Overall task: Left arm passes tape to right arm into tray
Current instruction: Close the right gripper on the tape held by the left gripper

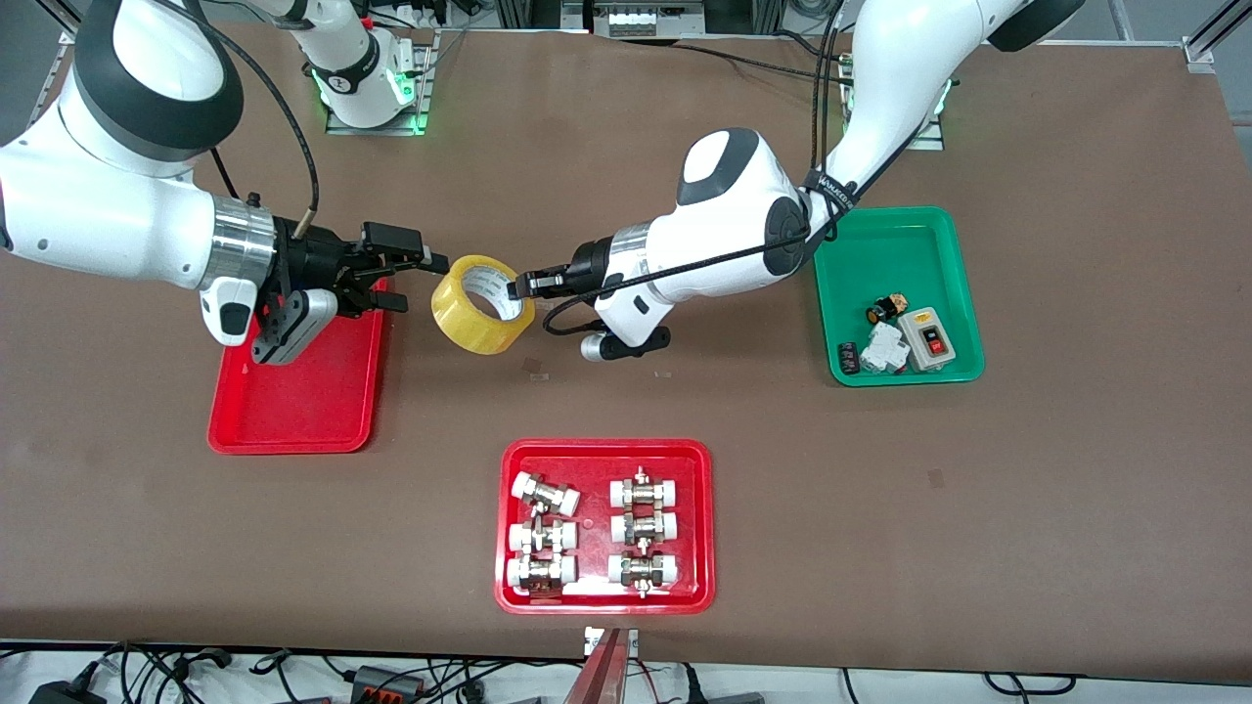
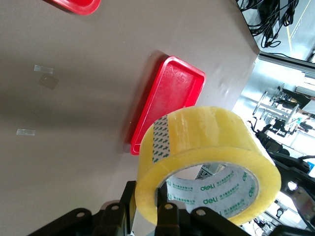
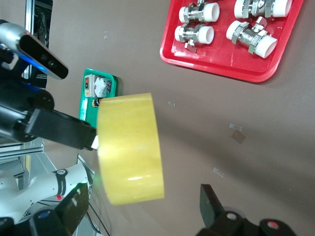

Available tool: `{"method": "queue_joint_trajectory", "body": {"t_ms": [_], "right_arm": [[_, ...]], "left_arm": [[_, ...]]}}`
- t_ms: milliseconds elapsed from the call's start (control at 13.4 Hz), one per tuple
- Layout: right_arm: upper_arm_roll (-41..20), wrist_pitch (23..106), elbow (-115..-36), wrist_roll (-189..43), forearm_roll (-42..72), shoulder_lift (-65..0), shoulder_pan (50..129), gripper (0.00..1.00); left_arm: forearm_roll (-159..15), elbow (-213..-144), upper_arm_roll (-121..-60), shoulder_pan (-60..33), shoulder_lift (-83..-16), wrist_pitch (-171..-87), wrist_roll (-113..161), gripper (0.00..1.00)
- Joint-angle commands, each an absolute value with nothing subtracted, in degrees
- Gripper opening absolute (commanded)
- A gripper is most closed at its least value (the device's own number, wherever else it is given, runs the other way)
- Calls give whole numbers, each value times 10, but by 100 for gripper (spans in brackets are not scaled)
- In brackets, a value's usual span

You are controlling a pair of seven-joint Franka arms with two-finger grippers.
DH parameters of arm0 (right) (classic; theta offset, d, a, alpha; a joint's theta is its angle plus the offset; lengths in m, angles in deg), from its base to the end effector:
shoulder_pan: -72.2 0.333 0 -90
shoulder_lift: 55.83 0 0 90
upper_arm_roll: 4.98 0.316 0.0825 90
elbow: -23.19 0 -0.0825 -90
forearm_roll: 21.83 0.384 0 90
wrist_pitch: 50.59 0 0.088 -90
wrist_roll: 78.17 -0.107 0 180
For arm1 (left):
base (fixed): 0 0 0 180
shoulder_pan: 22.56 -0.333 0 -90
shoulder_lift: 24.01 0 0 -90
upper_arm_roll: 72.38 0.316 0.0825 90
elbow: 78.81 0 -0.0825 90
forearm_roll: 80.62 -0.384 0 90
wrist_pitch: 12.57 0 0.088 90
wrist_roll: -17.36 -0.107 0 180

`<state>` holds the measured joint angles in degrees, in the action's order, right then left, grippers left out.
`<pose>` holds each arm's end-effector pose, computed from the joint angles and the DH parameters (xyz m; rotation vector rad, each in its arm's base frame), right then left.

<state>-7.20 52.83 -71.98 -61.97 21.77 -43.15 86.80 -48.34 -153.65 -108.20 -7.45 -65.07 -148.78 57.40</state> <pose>0.5998 0.1927 0.4921 -2.3912 -0.3430 0.0614 0.5767 -0.5043 0.4279 2.1907 0.4092 -0.3451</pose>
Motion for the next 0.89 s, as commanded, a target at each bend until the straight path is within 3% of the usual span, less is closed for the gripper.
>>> {"method": "queue_joint_trajectory", "body": {"t_ms": [0, 745, 819], "right_arm": [[-75, 540, -713, -606, 231, -420, 880, 100], [-75, 550, -712, -606, 255, -413, 893, 100], [-75, 544, -711, -607, 255, -413, 893, 94]], "left_arm": [[-463, -1520, -1084, -74, -655, -1489, 555, 0], [-464, -1521, -1084, -74, -654, -1488, 555, 0], [-464, -1521, -1084, -74, -654, -1488, 555, 0]]}}
